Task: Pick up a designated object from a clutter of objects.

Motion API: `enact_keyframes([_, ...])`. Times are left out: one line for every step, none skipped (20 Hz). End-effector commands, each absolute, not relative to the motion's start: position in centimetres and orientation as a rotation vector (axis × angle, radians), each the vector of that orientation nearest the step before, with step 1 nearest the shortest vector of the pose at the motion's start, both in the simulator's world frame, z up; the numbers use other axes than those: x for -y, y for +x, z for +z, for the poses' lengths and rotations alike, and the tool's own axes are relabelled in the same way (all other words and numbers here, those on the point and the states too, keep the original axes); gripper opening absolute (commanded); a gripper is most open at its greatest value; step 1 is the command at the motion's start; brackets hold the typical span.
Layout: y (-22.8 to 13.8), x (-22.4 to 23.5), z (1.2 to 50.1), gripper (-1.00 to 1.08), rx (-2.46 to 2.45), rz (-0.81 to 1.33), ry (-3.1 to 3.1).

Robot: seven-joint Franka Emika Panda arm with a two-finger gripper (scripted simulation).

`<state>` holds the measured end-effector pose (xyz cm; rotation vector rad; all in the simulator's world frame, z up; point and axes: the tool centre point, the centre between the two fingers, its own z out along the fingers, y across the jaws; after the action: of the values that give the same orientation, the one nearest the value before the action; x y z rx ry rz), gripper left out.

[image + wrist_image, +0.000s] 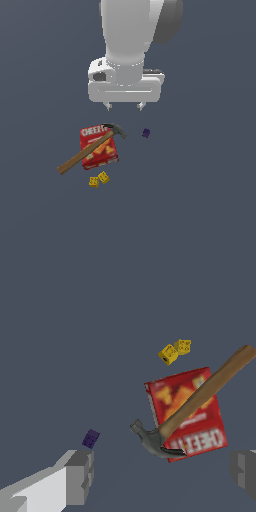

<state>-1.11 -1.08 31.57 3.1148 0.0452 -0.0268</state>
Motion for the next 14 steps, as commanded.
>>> enact_keyframes([-1.1, 1.1, 31.5, 1.00, -0.046, -0.028, 3.115])
enact_keyframes([-1.0, 1.1, 31.4, 1.00, -0.045, -0.028, 3.115])
enact_keyframes([-0.9, 1.2, 31.4, 1.00, -0.044, -0.028, 3.115])
enact_keyframes([-0.7, 1.3, 31.2, 1.00, -0.043, -0.028, 3.116])
enact_keyframes([-0.5, 1.4, 31.1, 1.00, -0.042, -0.027, 3.117])
enact_keyframes([-0.3, 1.5, 30.9, 1.00, -0.041, -0.027, 3.118])
enact_keyframes([0.0, 1.6, 30.7, 1.00, -0.040, -0.027, 3.118])
enact_keyframes([0.3, 1.7, 30.5, 1.00, -0.038, -0.027, 3.119])
enact_keyframes([0.6, 1.9, 30.2, 1.00, -0.036, -0.026, 3.120])
enact_keyframes([1.0, 2.1, 29.9, 1.00, -0.033, -0.026, 3.121])
enact_keyframes([1.4, 2.3, 29.6, 1.00, -0.031, -0.025, 3.123])
enact_keyframes([1.8, 2.5, 29.2, 1.00, -0.028, -0.025, 3.124])
enact_keyframes([2.2, 2.8, 28.8, 1.00, -0.025, -0.024, 3.125])
enact_keyframes([2.7, 3.0, 28.4, 1.00, -0.022, -0.024, 3.126])
